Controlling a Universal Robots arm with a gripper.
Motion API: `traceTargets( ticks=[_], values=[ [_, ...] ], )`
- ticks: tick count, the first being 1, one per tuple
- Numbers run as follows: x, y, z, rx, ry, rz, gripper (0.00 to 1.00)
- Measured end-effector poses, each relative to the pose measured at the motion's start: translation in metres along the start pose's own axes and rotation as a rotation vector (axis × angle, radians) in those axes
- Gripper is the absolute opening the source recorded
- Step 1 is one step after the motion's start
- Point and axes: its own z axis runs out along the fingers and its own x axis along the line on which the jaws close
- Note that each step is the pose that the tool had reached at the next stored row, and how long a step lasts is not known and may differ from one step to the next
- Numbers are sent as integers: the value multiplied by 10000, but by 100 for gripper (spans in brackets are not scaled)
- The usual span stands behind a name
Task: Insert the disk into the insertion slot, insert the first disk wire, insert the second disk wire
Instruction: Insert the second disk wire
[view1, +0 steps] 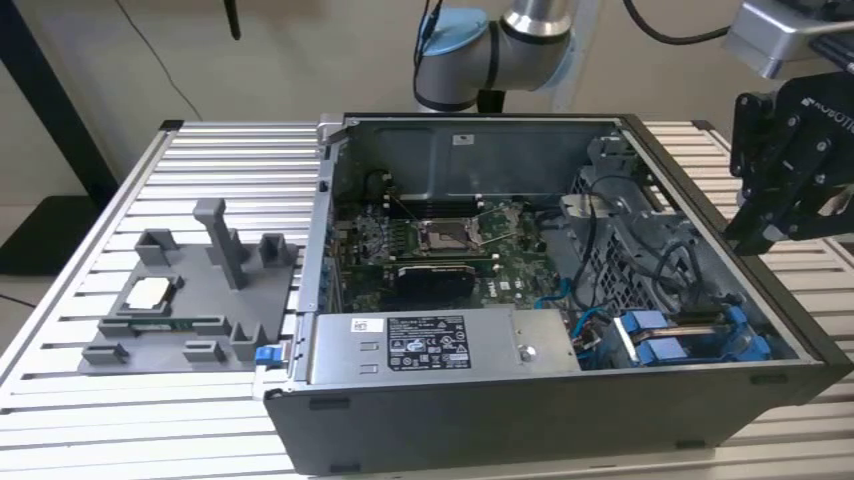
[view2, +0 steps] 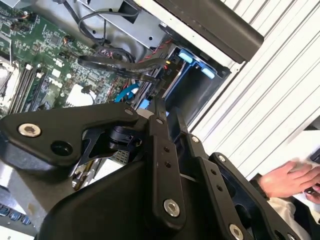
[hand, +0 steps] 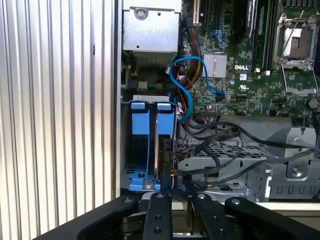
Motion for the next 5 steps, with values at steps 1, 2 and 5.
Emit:
traceTargets(
  ticks=[1, 2, 5],
  values=[
    [0, 0, 0, 0, -1, 0, 24],
    [0, 0, -3, 0, 0, 0, 24],
    [0, 0, -6, 0, 1, 0, 24]
  ],
)
